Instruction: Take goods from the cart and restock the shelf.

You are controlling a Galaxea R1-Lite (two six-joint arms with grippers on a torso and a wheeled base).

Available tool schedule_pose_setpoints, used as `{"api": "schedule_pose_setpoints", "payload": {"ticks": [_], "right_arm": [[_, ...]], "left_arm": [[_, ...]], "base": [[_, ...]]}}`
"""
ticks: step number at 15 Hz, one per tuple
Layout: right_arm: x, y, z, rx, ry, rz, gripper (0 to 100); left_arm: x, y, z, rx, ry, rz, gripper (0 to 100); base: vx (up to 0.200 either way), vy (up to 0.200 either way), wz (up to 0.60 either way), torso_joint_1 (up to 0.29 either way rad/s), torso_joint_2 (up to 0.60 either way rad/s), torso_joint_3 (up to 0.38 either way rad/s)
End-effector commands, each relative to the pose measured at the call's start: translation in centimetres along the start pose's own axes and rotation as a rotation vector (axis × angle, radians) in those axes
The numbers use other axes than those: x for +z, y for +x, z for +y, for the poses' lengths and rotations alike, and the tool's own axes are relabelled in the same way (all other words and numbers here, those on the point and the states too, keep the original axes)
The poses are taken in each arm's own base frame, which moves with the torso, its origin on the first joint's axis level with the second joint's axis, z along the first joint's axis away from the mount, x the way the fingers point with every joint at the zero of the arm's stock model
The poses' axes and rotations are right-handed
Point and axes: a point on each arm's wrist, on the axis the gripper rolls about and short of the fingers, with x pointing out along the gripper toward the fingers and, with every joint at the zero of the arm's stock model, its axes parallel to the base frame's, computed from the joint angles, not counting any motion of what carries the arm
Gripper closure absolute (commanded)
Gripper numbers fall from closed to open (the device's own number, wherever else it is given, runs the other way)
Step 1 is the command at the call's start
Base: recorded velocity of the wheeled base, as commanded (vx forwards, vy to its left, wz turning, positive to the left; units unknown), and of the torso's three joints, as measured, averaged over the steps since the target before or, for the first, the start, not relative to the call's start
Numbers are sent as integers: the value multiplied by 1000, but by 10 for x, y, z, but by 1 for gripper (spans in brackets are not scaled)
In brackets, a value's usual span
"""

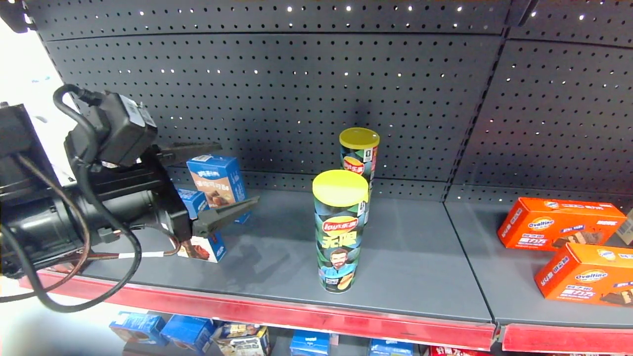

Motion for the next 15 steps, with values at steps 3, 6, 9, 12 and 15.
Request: {"api": "schedule_pose_setpoints", "payload": {"ticks": [3, 6, 9, 12, 15], "right_arm": [[0, 0, 0, 0, 0, 1, 0], [0, 0, 0, 0, 0, 1, 0], [0, 0, 0, 0, 0, 1, 0], [0, 0, 0, 0, 0, 1, 0], [0, 0, 0, 0, 0, 1, 0]], "left_arm": [[-13, 31, 17, -3, 40, 25, 0], [-10, 44, 10, -39, 52, -7, 0], [-10, 50, 2, -67, 55, -21, 0], [-11, 49, 1, -69, 50, -18, 0], [-13, 48, 0, -71, 49, -11, 0]], "base": [[0, 0, 0, 0, 0, 0], [0, 0, 0, 0, 0, 0], [0, 0, 0, 0, 0, 0], [0, 0, 0, 0, 0, 0], [0, 0, 0, 0, 0, 0]]}}
